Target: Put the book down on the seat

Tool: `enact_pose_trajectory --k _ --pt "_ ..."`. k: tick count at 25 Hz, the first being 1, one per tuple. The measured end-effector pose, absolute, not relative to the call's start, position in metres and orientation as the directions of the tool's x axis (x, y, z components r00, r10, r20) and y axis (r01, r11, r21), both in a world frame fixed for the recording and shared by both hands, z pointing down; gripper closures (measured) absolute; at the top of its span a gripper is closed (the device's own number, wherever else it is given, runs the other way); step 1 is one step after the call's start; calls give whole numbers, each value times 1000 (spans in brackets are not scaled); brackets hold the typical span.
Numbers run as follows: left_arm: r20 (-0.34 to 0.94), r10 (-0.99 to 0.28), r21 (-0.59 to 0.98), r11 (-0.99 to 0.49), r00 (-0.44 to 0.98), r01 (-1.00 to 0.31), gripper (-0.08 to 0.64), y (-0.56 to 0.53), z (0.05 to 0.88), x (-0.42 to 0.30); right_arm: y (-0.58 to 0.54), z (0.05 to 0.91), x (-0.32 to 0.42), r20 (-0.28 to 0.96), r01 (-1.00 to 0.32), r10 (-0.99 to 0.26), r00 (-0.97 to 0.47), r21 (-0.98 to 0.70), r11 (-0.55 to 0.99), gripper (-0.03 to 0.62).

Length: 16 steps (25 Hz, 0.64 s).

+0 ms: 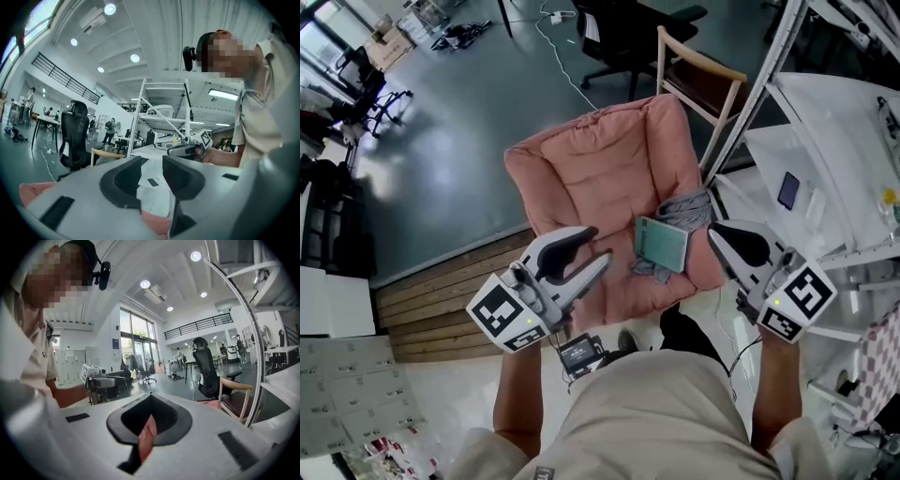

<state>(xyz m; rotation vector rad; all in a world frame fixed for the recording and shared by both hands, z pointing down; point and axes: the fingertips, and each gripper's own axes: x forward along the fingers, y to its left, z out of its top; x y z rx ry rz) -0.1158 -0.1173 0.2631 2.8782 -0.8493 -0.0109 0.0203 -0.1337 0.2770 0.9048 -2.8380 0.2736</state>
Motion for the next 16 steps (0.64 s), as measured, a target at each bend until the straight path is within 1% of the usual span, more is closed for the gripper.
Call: enact_pose_trajectory --k 4,16 --pt "3 -543 88 -836 840 -541 422 -90 241 -124 -109 257 16 183 -581 -560 -808 -88 809 606" --pt "-30 -542 35 -841 840 -541 422 -19 214 -151 -44 228 2 185 -593 -579 -794 -24 805 604"
